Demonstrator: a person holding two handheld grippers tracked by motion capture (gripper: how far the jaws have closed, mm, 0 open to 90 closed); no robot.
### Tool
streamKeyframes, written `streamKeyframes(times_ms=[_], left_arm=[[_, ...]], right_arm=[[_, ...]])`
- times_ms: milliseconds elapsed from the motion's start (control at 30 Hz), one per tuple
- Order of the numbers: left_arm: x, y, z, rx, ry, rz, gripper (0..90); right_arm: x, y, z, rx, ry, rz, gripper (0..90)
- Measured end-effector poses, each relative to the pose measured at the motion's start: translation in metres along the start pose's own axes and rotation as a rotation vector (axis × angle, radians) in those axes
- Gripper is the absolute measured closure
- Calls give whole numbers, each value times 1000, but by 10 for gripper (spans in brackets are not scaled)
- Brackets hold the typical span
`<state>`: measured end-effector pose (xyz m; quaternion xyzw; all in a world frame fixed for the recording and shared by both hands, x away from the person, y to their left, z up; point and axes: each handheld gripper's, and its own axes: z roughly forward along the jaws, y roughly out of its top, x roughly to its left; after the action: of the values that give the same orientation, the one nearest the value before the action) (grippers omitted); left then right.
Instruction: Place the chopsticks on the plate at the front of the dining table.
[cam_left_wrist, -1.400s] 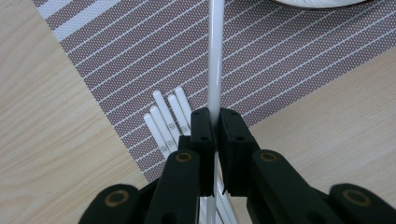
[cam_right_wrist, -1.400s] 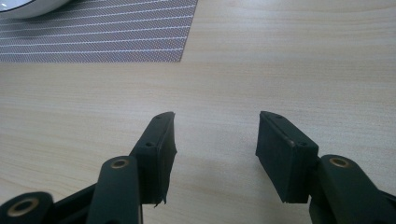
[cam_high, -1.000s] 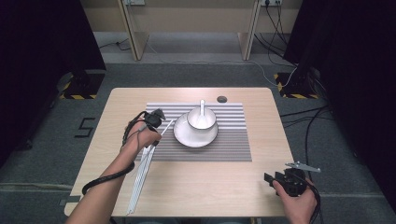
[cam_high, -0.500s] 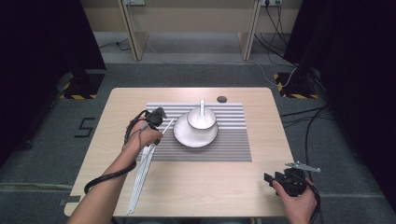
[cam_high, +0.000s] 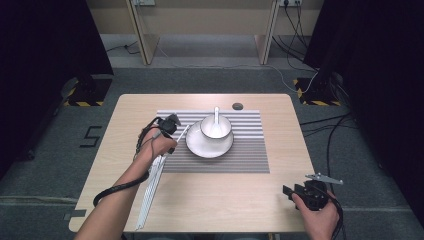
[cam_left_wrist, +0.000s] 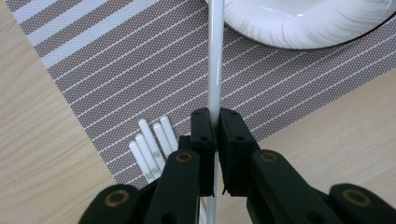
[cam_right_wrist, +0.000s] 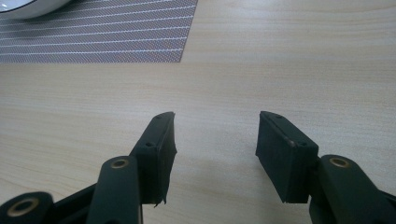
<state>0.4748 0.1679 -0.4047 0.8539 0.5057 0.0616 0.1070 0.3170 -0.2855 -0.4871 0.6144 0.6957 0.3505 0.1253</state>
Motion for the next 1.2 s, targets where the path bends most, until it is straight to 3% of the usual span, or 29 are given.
streamKeyframes(times_ms=[833,1200], left_arm=[[1,10,10,-36,-29,-73,848],[0,15,13,-79,-55,-101,848]], right_arm=[[0,0,0,2,2,3,472],[0,0,0,-1,2,3,472]])
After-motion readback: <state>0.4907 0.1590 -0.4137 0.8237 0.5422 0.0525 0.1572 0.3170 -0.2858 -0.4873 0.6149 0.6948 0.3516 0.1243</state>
